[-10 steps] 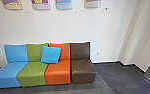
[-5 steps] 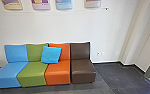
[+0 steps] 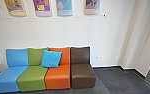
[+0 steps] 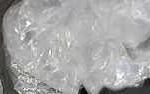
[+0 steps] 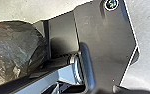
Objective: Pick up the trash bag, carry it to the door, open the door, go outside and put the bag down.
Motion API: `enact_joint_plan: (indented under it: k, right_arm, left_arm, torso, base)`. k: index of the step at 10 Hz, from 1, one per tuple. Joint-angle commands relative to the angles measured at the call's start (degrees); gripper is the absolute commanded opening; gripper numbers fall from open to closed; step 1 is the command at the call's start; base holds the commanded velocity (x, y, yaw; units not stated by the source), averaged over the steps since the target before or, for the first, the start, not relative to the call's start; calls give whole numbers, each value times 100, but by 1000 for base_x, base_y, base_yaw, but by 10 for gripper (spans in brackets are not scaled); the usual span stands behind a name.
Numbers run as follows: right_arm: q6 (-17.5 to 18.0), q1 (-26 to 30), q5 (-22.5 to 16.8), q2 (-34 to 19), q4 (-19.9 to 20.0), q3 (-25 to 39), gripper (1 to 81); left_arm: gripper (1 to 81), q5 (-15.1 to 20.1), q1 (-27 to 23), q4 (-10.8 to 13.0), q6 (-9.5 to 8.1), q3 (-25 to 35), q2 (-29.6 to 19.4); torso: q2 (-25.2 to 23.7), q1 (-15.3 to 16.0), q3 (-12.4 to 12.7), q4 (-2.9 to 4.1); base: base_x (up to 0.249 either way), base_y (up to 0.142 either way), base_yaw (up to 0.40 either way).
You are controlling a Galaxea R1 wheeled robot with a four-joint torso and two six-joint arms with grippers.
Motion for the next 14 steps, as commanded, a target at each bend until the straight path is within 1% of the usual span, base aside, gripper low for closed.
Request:
enact_joint_plan:
  k: [1, 5, 9, 14]
  right_arm:
    - [-19, 223, -342, 45, -76, 10, 811]
    - [-19, 206, -342, 142, -138, -122, 811]
    - [-19, 197, -333, 142, -129, -122, 811]
    - [-19, 197, -333, 142, -129, -122, 811]
  left_arm:
    - [10, 460, -260, 17, 35, -39, -9]
    - [10, 468, -268, -1, 35, -39, -53]
    - [10, 486, -286, 8, 26, -39, -62]
    - [10, 504, -286, 17, 35, -39, -71]
  torso:
    - [0, 0, 0, 0]
    - [0, 0, 2, 0]
    - [0, 0, 2, 0]
    - [0, 0, 2, 0]
  base:
    - [0, 0, 0]
    - [0, 0, 0]
    - [0, 0, 0]
    - [0, 0, -129]
